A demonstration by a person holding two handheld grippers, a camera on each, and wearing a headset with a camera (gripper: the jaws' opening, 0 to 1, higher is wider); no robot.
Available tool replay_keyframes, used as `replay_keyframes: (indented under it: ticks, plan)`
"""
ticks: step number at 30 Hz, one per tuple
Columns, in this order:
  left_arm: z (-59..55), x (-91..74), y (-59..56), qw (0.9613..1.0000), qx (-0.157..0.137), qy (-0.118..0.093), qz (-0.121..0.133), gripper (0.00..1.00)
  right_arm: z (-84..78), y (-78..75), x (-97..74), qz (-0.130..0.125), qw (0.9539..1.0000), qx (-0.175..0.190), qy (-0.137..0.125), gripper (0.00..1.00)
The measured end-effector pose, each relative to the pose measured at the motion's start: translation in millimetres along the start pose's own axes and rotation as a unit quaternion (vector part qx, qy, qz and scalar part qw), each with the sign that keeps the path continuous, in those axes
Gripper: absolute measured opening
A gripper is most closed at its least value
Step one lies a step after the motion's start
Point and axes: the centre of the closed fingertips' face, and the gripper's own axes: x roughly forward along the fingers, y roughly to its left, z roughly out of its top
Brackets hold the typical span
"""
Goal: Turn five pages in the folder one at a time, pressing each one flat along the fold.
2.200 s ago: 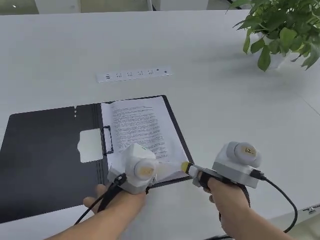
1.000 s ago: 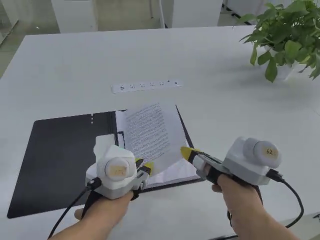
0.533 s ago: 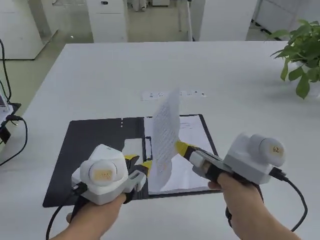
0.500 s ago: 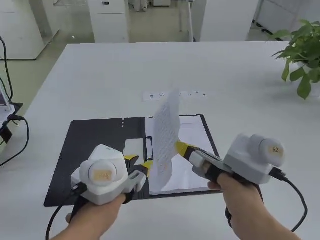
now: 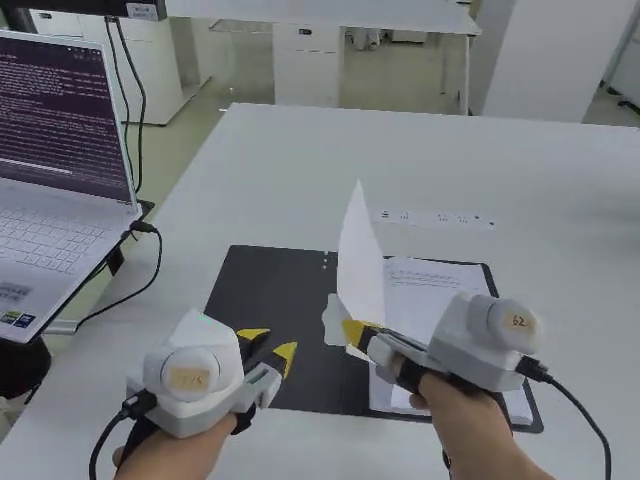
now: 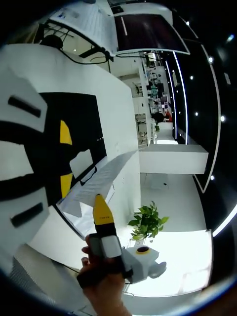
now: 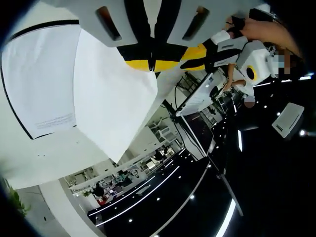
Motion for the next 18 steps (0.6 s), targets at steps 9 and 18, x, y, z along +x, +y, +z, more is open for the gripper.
replay_keyframes:
  ticks: [9, 18]
  plan:
    - [-13.0, -15.7, 17.3, 0.9999, -0.007, 0.006, 0.012, 0.17, -43.5, -2.9, 41.1, -0.027, 0.9976, 0.017, 0.061, 0.0]
    - [-23.7, -19.0, 23.9, 0.9997, -0.002, 0.019, 0.012, 0.16, -76.0, -4.4, 78.2, -0.04, 0.9927, 0.048, 0.103, 0.0]
